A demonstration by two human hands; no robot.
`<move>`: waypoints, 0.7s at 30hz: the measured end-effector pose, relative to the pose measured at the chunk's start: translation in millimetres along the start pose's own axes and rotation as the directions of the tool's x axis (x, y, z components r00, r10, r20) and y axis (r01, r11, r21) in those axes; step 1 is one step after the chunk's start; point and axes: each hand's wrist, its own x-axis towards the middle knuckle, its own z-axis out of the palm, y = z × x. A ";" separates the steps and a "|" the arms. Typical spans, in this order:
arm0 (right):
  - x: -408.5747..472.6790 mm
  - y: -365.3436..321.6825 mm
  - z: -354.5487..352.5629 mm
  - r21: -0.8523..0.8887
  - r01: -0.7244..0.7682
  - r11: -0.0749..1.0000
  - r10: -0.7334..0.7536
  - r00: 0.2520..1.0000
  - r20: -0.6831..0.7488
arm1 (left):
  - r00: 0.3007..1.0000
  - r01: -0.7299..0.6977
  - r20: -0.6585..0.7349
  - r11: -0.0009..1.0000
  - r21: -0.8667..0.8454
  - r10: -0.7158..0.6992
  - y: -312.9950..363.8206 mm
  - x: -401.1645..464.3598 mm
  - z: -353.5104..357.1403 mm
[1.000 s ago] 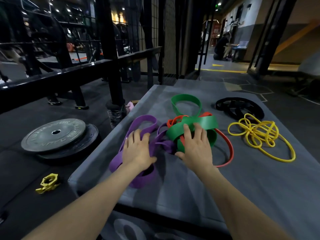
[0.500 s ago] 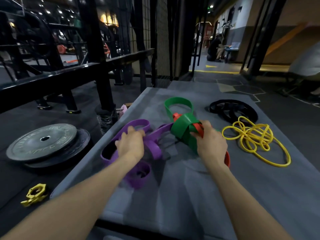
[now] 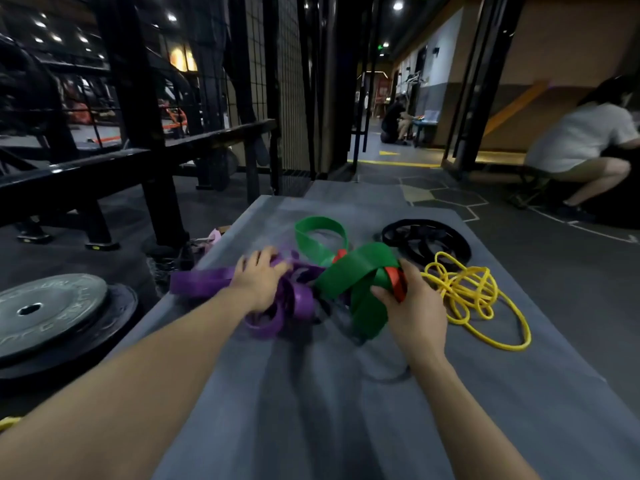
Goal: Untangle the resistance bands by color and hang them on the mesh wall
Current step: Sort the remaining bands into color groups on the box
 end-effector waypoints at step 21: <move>-25.7 9.7 -11.9 0.057 0.158 0.986 -0.164 0.977 0.134 | 0.960 -0.280 -0.138 0.810 -0.515 0.244 44.4 -128.8 12.2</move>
